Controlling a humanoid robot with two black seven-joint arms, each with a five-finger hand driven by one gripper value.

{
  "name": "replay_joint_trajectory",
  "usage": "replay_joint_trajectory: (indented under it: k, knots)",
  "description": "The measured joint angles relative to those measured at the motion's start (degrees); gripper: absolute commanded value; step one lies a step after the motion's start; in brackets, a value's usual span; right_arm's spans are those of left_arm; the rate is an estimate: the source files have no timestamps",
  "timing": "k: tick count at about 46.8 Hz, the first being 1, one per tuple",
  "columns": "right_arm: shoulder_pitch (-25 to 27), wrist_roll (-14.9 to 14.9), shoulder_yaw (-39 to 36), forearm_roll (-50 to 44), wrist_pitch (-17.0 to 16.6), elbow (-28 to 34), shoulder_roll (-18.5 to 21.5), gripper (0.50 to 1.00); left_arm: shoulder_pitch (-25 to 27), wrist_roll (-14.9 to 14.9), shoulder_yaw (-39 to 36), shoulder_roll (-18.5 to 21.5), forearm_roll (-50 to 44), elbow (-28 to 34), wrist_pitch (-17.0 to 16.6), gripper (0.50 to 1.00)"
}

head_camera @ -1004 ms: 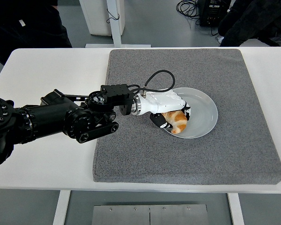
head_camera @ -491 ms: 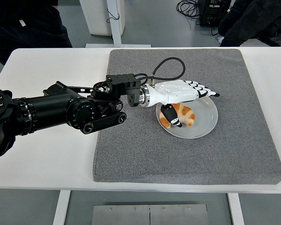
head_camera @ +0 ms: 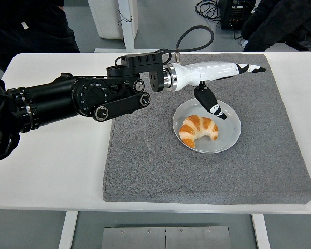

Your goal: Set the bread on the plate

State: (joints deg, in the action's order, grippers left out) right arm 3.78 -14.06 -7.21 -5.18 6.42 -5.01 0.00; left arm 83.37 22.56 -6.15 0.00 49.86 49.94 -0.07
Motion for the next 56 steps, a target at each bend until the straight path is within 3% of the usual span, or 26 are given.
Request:
replay_joint_trajectory:
  k: [11,15,33,43,56]
  knots:
    - [0.0,0.0,0.0,0.0,0.0,0.0,0.0,1.000,-0.8,0.3,3.4,0.9,-8.7,-1.6,1.5,0.996]
    - [0.0,0.0,0.0,0.0,0.0,0.0,0.0,1.000,-1.6,2.4,3.7,1.4,-11.6,-4.0,1.5,0.996]
    - [0.0,0.0,0.0,0.0,0.0,0.0,0.0,1.000,-7.2,5.3,8.7,0.0,-26.6,-24.8,4.9,0.996]
    - [0.0,0.0,0.0,0.0,0.0,0.0,0.0,1.000,-9.4,5.1,11.9,0.0,-34.5,-35.5,6.0,0.996]
    - [0.0,0.0,0.0,0.0,0.0,0.0,0.0,1.000,-12.4,4.8,14.6,0.0,-42.4,-36.7,6.1,0.995]
